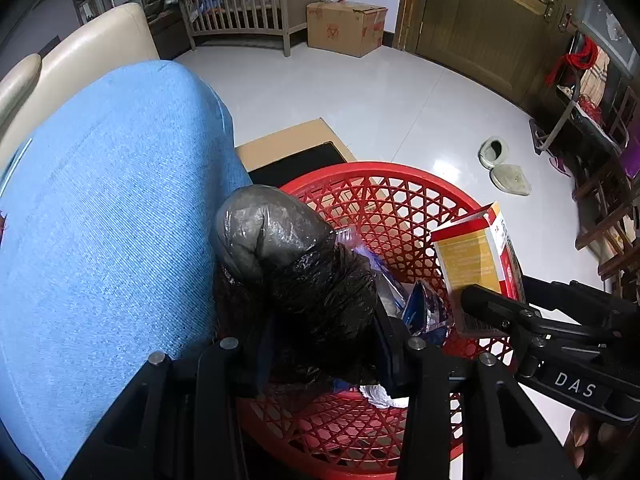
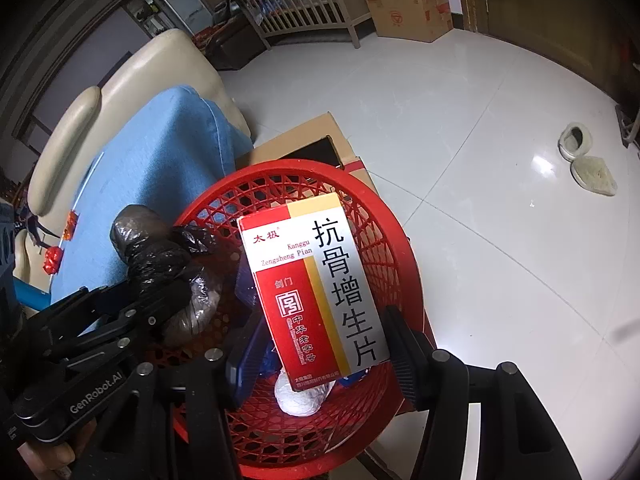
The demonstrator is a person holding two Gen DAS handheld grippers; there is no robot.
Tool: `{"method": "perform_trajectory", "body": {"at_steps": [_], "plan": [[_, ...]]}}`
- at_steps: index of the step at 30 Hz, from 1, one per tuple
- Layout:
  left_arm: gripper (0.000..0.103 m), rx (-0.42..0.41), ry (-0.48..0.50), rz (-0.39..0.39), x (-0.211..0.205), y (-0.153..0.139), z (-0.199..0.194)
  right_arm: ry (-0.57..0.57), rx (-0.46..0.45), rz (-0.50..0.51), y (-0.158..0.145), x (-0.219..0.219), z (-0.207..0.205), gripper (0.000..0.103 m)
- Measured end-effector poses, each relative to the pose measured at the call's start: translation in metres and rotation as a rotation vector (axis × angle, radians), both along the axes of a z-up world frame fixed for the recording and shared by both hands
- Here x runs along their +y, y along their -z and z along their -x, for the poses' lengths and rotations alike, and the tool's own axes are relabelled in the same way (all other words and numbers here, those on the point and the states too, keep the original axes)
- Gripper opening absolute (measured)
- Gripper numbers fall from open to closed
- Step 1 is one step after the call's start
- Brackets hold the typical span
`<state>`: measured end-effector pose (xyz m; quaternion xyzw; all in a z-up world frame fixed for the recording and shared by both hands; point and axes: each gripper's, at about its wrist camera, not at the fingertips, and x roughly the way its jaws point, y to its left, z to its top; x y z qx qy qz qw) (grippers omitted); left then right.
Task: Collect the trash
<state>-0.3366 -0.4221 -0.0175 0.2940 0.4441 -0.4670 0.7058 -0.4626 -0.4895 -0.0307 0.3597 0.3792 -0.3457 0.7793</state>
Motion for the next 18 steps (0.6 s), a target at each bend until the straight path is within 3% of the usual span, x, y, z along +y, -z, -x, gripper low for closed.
{"method": "perform_trajectory", "body": {"at_steps": [18], "plan": [[0.044,0.008,-0.003,-0.016,0.0024,0.0082,-0.0039,-0.003,0.048,0.022,-0.0008,-0.0011,-0.0076,0.062]]}}
